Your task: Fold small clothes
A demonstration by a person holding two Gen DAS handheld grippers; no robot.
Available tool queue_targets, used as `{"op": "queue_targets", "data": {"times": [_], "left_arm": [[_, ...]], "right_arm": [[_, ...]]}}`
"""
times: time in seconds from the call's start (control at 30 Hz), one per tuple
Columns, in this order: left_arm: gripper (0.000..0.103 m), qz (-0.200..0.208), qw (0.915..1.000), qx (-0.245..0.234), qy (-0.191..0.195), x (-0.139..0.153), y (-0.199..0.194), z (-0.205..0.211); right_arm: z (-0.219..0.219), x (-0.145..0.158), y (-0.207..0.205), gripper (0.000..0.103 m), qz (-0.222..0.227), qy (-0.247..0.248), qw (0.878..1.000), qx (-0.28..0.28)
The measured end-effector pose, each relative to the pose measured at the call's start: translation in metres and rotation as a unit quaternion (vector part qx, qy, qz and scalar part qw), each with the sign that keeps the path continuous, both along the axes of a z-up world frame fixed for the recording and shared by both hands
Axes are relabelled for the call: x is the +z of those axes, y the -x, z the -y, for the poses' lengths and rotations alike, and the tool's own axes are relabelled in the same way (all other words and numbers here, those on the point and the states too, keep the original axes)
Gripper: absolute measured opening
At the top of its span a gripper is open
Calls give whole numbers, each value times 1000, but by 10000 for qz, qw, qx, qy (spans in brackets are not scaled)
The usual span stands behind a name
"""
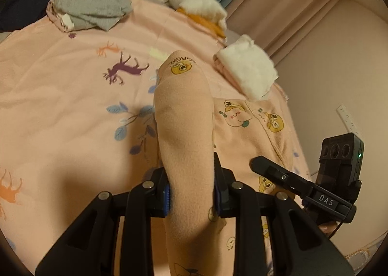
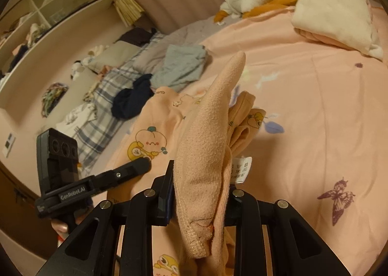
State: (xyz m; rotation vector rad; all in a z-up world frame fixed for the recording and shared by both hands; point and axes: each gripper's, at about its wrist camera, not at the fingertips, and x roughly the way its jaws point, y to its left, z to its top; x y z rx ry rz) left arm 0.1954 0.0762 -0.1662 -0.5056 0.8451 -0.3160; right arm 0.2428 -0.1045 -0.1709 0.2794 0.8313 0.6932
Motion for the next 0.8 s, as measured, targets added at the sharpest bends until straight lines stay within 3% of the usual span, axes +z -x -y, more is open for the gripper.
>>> {"op": "queue_targets", "data": {"times": [0.17, 0.33, 0.4, 0.53, 0.67, 0.7, 0.73, 0.8], "left_arm": [[31, -303, 9975, 264, -587, -19, -9, 3], [30, -516, 9932, 501, -918, -34, -10, -11], [28, -377, 9910, 849, -961, -28, -4, -24], [28, -106, 9922, 1002, -730, -12, 9, -38], [28, 7, 9947, 778, -667, -6, 11, -26], [28, -13, 9956, 646, -684, -8, 9, -18], [28, -35, 9961, 552, -691, -10, 7, -11], [28, -91, 9965, 334, -756, -16, 1, 5]], "right_arm": [[2, -30, -21, 33, -647, 214, 9976, -116], [0, -42, -22, 35, -841, 754, 9929, -359], [0, -34, -17, 37, -745, 741, 9938, -372], [5, -16, -4, 59, -249, 1025, 9922, -670], [9, -4, 1, 59, 122, 696, 9959, -563], [6, -5, 2, 49, 183, 736, 9962, -430], [2, -8, 0, 31, 219, 836, 9957, -348], [-5, -14, -6, 16, 118, 957, 9948, -339]]}}
